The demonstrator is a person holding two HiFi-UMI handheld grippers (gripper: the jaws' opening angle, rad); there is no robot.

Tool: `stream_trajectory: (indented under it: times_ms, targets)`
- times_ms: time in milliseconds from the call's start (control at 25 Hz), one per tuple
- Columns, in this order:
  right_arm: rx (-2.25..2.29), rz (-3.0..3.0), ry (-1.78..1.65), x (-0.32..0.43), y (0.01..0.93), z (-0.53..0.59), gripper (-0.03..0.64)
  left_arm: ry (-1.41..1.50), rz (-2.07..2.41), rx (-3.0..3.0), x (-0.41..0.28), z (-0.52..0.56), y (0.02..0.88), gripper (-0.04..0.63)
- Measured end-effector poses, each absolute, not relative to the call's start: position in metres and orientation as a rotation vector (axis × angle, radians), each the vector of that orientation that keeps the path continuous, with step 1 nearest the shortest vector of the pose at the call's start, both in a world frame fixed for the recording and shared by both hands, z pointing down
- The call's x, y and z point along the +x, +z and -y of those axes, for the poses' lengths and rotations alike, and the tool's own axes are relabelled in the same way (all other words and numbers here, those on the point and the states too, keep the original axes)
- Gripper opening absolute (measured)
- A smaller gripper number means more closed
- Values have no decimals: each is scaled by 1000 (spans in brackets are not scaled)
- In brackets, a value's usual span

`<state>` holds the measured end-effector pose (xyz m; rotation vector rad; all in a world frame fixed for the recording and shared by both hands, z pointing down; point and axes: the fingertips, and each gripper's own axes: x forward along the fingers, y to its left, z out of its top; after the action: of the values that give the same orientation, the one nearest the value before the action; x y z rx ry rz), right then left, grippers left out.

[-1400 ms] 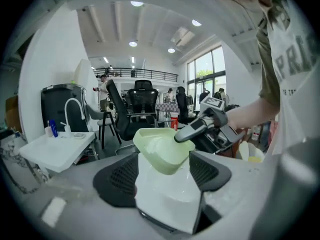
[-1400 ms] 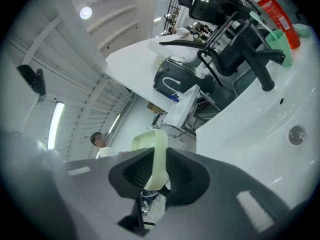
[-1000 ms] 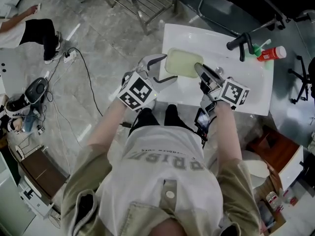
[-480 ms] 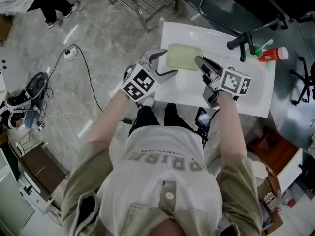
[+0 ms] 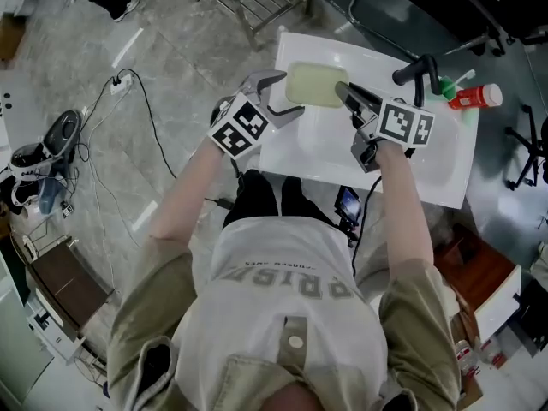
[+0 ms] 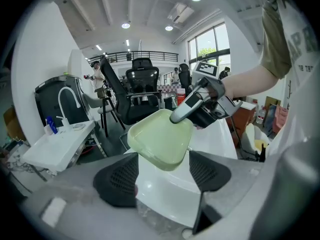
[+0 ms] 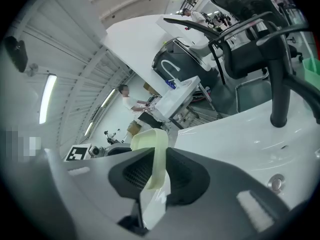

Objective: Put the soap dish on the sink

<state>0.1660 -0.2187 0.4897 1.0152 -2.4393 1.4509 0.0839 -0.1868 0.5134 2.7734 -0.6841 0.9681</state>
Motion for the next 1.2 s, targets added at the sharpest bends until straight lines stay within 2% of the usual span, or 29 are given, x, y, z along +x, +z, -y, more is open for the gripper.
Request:
stream_trajectory:
  times_ms: [1200]
  targets:
    - [1167,2157,1539,161,565,279,67,1227,290,2632,75,254,598,333]
